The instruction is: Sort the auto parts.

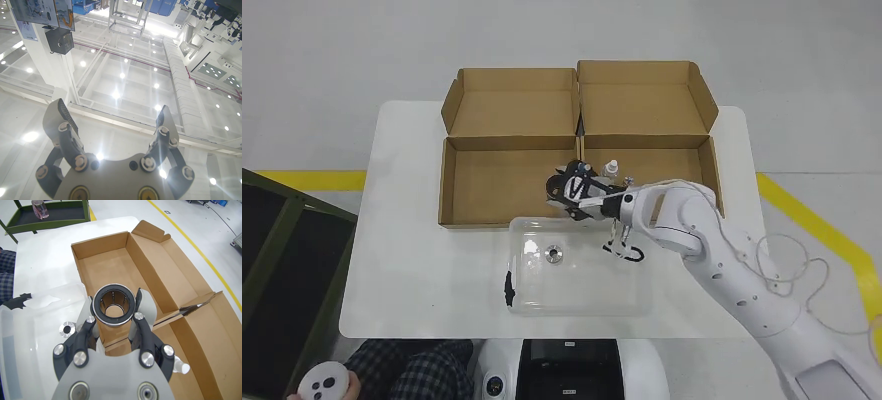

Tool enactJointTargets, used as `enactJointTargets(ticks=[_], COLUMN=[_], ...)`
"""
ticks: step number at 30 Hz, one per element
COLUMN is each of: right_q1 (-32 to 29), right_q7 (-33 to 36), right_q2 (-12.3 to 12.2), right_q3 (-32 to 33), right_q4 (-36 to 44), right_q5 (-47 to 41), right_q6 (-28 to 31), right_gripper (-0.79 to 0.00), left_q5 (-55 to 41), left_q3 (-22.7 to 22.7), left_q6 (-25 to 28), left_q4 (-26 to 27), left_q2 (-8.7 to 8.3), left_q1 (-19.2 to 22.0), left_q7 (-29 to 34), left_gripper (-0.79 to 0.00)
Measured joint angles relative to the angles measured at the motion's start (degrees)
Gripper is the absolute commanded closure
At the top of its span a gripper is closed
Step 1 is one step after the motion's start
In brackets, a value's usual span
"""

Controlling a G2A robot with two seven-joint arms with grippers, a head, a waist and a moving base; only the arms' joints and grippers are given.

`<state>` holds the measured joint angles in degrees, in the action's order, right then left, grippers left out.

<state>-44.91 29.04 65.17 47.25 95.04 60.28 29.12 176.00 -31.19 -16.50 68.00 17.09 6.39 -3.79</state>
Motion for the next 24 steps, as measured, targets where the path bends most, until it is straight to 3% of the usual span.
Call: enactJointTargets(ticks=[17,20,24], right_q1=[4.61,4.45,4.29], right_q7=[1.83,2.6,3.32], right_q2=[3.72,4.02,4.46], right_q3=[-6.31,-6.69,-6.98], right_q4=[-9.16,-9.68,-10.85], right_q5=[2.91,3.47,3.27], right_q6=[-4.79,-4.87,-4.8], right_gripper=[0.0,-0.108,-0.157], left_q5=[0.0,0.0,0.0], left_q3=[0.0,0.0,0.0], left_q6=[0.0,0.0,0.0], left_q4=[0.0,0.0,0.0], left_q2=[0.0,0.0,0.0], left_q1=[0.0,0.0,0.0], left_q7=[0.0,0.0,0.0], left_gripper=[-0.785,-0.785,-0.785])
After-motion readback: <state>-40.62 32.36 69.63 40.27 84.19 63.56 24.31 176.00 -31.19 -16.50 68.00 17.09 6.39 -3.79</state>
